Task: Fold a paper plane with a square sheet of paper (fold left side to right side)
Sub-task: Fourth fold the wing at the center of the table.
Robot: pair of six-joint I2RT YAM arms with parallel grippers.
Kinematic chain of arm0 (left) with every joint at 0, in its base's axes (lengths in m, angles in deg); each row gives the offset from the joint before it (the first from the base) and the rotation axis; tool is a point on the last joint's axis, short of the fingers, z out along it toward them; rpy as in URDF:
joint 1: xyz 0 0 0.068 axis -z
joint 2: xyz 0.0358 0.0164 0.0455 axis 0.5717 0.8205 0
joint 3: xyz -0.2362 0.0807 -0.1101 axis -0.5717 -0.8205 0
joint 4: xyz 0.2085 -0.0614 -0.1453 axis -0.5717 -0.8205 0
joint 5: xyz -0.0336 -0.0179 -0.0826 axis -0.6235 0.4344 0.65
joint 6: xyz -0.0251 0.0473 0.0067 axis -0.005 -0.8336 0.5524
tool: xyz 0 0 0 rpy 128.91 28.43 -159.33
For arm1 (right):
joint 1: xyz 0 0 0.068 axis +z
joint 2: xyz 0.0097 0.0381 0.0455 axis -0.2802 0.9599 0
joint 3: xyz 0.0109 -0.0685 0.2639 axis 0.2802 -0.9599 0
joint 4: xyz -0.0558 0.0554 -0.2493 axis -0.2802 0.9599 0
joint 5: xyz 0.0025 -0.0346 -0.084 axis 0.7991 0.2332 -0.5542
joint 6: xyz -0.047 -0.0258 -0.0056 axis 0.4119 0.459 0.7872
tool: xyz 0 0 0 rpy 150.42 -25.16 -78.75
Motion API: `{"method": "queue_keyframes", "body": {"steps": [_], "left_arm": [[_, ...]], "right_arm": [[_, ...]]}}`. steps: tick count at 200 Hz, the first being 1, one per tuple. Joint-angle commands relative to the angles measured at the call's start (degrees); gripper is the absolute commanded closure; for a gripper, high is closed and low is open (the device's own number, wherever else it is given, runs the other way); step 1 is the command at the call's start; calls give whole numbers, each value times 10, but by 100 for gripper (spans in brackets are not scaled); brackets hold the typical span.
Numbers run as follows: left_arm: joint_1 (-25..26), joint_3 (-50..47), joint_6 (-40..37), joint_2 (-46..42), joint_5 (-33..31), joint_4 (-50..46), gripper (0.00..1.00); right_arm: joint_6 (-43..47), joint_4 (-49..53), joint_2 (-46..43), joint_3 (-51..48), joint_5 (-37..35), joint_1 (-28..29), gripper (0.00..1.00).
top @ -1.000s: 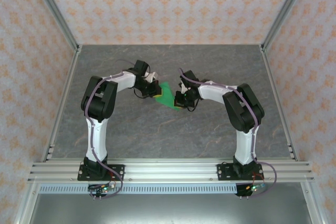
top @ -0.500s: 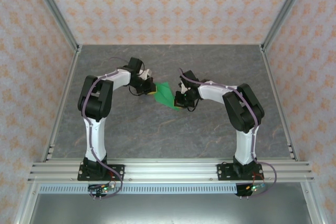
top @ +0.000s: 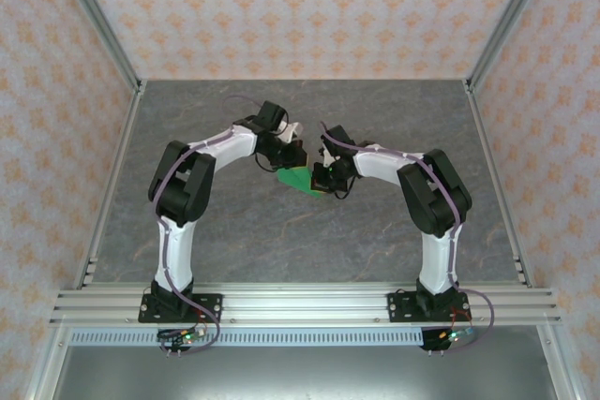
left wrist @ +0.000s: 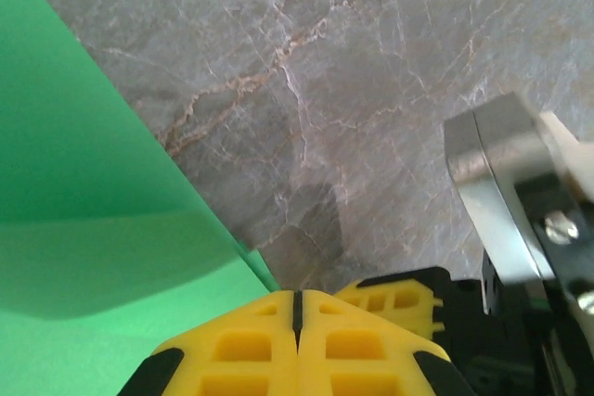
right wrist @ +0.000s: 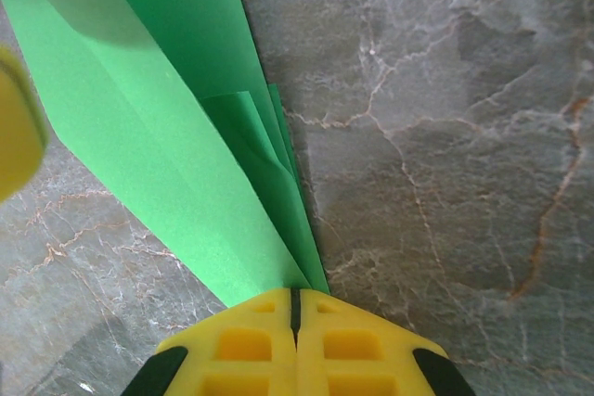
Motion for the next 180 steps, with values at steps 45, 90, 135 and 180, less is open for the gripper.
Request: {"method": "queue_keyframes", "body": {"steps": [45, 90, 135, 180], "left_arm": [[-12, 9, -2, 40, -35, -11, 96], [-24, -9, 11, 52, -55, 10, 97], [-54, -38, 23, 58, -63, 42, 97], [-85, -17, 15, 73, -75, 28, 97]], "right_arm": [[9, 106, 40, -25, -78, -2, 100], [12, 109, 41, -26, -82, -2, 100], [13, 111, 43, -26, -84, -2, 100], [15, 116, 44, -26, -84, -2, 100]]}}
